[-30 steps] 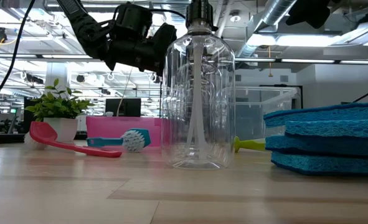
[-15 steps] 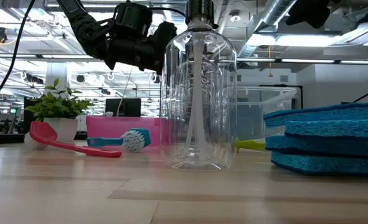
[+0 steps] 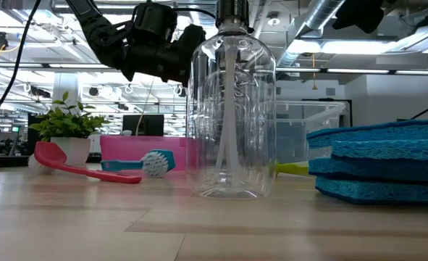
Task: Pick & Place Kitchen Sink Supplies
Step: Put the spray bottle into the pink bin
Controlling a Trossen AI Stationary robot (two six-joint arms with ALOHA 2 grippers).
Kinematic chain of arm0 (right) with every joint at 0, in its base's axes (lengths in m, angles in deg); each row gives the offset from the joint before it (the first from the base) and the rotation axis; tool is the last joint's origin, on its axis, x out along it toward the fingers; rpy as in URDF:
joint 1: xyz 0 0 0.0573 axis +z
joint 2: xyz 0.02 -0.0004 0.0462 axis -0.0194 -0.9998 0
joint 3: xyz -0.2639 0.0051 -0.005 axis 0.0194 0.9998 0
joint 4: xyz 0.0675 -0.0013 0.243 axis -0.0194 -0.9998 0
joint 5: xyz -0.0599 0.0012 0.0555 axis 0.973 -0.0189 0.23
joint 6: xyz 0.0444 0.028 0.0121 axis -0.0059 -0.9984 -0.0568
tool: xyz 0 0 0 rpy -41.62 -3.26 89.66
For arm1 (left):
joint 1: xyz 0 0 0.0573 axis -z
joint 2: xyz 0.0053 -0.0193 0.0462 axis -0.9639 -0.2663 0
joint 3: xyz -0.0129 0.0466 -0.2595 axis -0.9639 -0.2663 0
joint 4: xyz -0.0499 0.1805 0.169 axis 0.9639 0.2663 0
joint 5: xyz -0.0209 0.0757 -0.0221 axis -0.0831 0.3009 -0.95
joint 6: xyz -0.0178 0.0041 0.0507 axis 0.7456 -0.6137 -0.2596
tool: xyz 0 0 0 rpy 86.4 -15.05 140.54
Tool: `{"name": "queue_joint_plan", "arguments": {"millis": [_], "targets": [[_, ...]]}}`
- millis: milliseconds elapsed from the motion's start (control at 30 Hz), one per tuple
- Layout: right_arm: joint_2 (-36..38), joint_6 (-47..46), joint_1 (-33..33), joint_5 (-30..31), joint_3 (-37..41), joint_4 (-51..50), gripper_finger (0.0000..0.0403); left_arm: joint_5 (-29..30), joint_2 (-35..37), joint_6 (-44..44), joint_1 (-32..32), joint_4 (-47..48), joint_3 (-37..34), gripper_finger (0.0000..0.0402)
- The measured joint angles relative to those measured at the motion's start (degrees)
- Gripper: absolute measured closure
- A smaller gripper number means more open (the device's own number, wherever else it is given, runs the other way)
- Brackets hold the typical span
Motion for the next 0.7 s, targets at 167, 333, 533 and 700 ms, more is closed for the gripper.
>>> {"name": "queue_joint_plan", "arguments": {"millis": [167, 333, 533, 700], "targets": [[0.0, 0.0, 0.0, 0.0, 0.0, 0.0, 0.0284, 0.0, 0.0, 0.0, 0.0, -0.1, 0.0, 0.0263], [0.0, 0.0, 0.0, 0.0, 0.0, 0.0, 0.0284, 0.0, 0.0, 0.0, 0.0, -0.2, 0.0, 0.0264], [0.0, -0.1, 0.0, 0.0, 0.0, 0.0, 0.0284, 0.0, 0.0, 0.0, 0.0, -0.6, 0.0, 0.0261], [0.0, -0.2, 0.0, 0.0, 0.0, 0.0, 0.0284, 0.0, 0.0, 0.0, 0.0, -0.7, 0.0, 0.0265]]}}
